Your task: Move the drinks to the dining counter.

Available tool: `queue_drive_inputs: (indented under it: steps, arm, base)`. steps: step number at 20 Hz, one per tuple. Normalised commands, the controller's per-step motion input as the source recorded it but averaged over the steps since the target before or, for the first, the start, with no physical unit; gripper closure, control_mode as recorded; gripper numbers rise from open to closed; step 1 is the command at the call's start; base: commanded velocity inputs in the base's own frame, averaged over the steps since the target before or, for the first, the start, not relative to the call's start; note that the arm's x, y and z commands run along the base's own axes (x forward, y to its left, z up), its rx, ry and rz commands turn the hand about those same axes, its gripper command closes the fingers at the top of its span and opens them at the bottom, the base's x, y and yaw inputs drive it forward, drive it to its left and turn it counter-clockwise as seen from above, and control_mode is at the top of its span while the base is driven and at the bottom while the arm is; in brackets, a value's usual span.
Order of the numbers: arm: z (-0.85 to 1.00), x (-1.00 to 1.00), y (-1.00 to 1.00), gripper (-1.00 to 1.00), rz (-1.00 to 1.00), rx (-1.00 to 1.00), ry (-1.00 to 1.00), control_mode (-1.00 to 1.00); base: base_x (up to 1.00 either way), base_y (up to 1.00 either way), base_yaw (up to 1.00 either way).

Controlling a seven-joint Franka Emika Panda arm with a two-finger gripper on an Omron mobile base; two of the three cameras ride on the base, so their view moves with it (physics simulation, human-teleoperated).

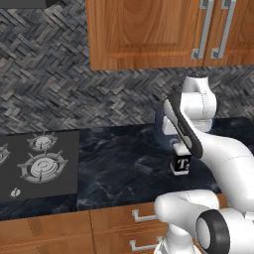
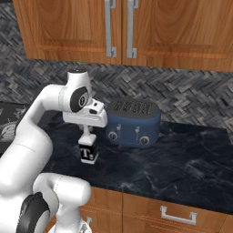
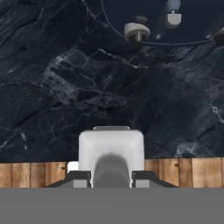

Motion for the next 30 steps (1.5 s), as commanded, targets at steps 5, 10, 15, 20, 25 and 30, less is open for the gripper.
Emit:
queue_drive_inputs:
  steps: [5,10,15,20,25,30]
  arm:
    - [0.02,0.00,0.00,1.00,0.00,0.00,0.00,1.00]
    - [0.00,0.00,0.00,1.00,0.00,0.00,0.00,1.00]
    - [0.00,0.00,0.00,1.00,0.00,0.00,0.00,1.00]
    - [0.00,0.00,0.00,1.00,0.00,0.00,0.00,1.00]
    - [0.00,0.00,0.00,1.00,0.00,0.00,0.00,1.00]
    - [0.00,0.00,0.00,1.00,0.00,0.00,0.00,1.00]
  base:
    - [-0.20,-0.01,-0.02]
    - [-0.94,-0.06,-0.34]
    - [-0.69,0.00,-0.59]
    - [-0.42,0.00,-0.76]
    - [-0.27,0.00,-0.78]
    - [-0.21,0.00,-0.74]
